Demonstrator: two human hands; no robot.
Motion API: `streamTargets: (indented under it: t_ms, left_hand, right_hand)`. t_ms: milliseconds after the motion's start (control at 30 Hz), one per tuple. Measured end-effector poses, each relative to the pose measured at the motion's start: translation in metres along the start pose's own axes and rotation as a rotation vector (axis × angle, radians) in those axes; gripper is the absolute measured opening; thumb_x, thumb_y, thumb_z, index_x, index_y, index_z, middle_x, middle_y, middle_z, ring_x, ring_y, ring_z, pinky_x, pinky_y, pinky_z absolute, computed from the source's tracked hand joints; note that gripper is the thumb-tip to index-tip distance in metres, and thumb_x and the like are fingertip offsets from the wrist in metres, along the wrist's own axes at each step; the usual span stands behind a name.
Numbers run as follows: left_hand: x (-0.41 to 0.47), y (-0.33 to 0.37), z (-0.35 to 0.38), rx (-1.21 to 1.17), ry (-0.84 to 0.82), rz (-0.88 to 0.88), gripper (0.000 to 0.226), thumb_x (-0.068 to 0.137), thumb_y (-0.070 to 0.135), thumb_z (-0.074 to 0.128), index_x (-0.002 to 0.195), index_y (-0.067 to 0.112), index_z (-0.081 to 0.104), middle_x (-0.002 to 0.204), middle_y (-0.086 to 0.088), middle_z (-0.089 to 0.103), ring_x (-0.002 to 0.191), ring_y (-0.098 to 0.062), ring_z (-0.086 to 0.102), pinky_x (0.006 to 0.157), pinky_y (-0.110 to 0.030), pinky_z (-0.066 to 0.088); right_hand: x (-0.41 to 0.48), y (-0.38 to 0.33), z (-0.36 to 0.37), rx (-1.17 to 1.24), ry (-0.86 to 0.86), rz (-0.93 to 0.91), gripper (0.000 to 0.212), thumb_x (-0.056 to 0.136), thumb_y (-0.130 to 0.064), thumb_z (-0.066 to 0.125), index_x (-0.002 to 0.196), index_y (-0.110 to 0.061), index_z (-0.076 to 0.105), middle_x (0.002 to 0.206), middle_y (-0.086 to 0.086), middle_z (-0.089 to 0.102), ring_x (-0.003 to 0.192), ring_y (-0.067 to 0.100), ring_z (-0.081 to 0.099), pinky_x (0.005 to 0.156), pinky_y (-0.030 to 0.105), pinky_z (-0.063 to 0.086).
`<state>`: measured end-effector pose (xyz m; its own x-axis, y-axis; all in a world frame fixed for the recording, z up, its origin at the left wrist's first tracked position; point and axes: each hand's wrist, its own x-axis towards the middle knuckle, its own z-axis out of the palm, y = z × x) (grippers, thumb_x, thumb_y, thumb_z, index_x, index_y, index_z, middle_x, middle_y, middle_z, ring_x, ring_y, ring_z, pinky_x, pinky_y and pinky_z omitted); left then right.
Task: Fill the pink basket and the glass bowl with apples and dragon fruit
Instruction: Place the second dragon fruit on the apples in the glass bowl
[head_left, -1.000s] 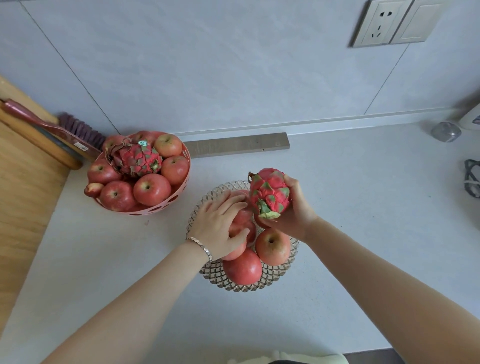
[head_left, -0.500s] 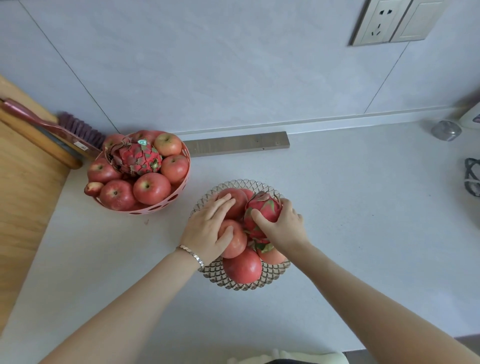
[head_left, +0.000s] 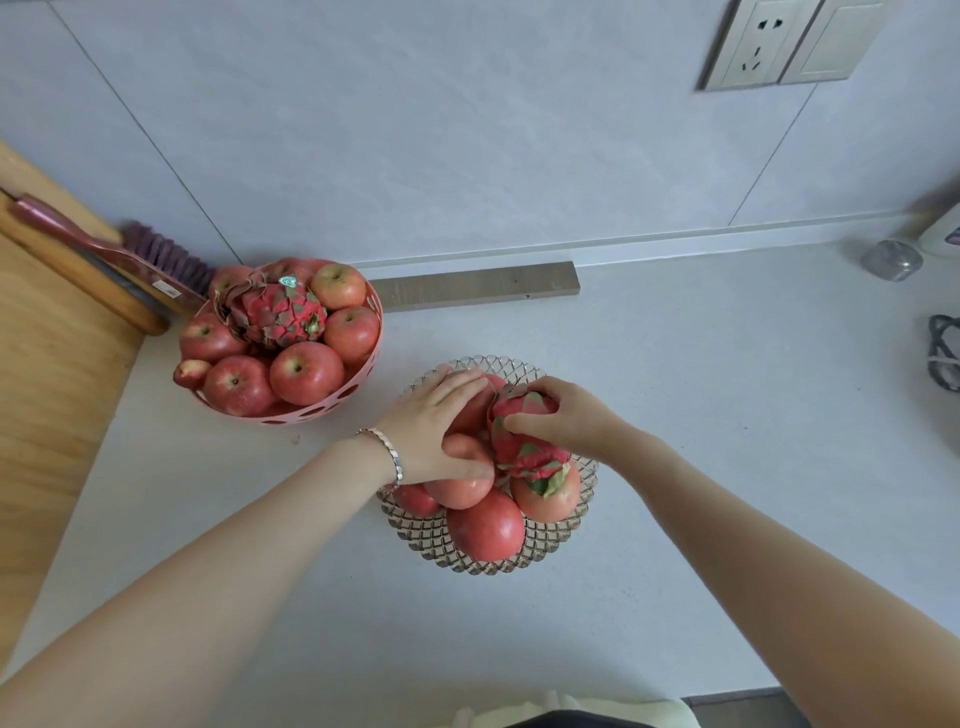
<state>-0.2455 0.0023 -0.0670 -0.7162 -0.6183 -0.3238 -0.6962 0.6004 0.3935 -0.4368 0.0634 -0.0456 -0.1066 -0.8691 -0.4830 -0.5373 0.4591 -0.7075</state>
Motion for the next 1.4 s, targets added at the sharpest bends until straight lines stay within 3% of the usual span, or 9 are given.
streamTargets:
  t_ms: [267,400,533,700,833,967,1133,1300,1400]
  left_hand:
    - [0.000,0.004,0.008,0.071,0.038,-0.044,0.112,0.053,0.083,0.031,0.146,0.029,0.001,0.156,0.012,-0.006,0.145,-0.021,-0.009,0.116,-0.052,0.015]
    - [-0.007,0.008,0.004,-0.022,0.066,-0.084,0.113,0.050,0.083,0.032,0.146,0.031,0.002,0.157,0.009,-0.006,0.145,-0.023,-0.006,0.117,-0.051,0.012]
    - [-0.023,0.010,0.006,-0.174,0.317,-0.168,0.097,0.062,0.075,0.028,0.145,0.028,0.013,0.157,0.001,0.005,0.145,-0.023,0.001,0.118,-0.049,0.012]
    - [-0.038,0.009,0.032,-0.883,0.551,-0.811,0.072,0.088,0.053,0.035,0.144,0.009,0.020,0.154,-0.013,0.018,0.142,-0.025,0.017,0.117,-0.043,0.015]
    - [-0.048,0.009,0.048,-1.647,0.166,-1.259,0.083,0.082,0.068,0.034,0.144,0.014,0.023,0.151,-0.015,0.026,0.135,-0.037,0.031,0.108,-0.057,0.025]
    - [-0.040,0.012,0.043,-1.852,0.146,-1.304,0.094,0.073,0.073,0.047,0.144,0.019,0.018,0.152,-0.019,0.017,0.136,-0.045,0.023,0.101,-0.067,0.026]
    - [-0.021,0.009,0.033,-1.882,0.170,-1.247,0.073,0.080,0.065,0.044,0.134,0.016,0.035,0.121,-0.020,0.049,0.126,-0.041,0.040,0.097,-0.060,0.034]
    - [0.010,-0.005,0.017,-1.794,0.273,-1.208,0.051,0.083,0.057,0.045,0.110,0.014,0.046,0.089,-0.011,0.052,0.101,-0.032,0.046,0.091,-0.054,0.039]
    - [0.031,-0.012,0.003,-1.780,0.273,-1.164,0.058,0.078,0.055,0.050,0.117,0.012,0.050,0.109,-0.013,0.057,0.108,-0.032,0.050,0.082,-0.048,0.040]
  right_hand:
    - [-0.015,0.007,0.015,0.039,0.076,-0.031,0.078,0.075,-0.056,0.063,0.139,-0.026,0.029,0.139,0.007,0.037,0.124,0.024,0.045,0.105,0.044,0.041]
    - [-0.020,0.008,0.008,0.104,0.095,-0.065,0.069,0.084,-0.056,0.050,0.142,-0.024,0.029,0.144,0.006,0.035,0.129,0.021,0.040,0.108,0.039,0.035]
    - [-0.026,0.019,0.004,0.231,0.232,0.002,0.065,0.090,-0.055,0.039,0.142,-0.019,0.028,0.147,0.011,0.031,0.131,0.027,0.039,0.107,0.042,0.033]
    - [-0.030,0.057,0.010,0.378,0.133,0.511,0.086,0.086,-0.069,0.025,0.145,-0.008,0.022,0.149,0.021,0.029,0.131,0.041,0.037,0.104,0.053,0.037]
    - [-0.034,0.059,0.023,0.656,-0.071,0.592,0.076,0.087,-0.068,0.025,0.138,-0.013,0.034,0.127,0.025,0.049,0.118,0.044,0.049,0.099,0.051,0.044]
    - [-0.025,0.054,0.025,0.788,-0.026,0.617,0.056,0.087,-0.067,0.029,0.111,-0.017,0.040,0.107,0.017,0.048,0.113,0.042,0.052,0.098,0.051,0.044]
    - [-0.001,0.049,0.013,0.862,0.033,0.624,0.072,0.086,-0.067,0.031,0.133,-0.012,0.036,0.118,0.022,0.045,0.113,0.044,0.049,0.091,0.052,0.042]
    - [0.029,0.029,0.000,0.882,0.078,0.582,0.074,0.086,-0.066,0.034,0.139,-0.013,0.033,0.120,0.022,0.046,0.103,0.039,0.049,0.083,0.051,0.045]
    - [0.050,0.019,-0.010,0.918,0.077,0.574,0.077,0.085,-0.066,0.035,0.141,-0.014,0.029,0.131,0.023,0.042,0.111,0.041,0.046,0.082,0.055,0.044]
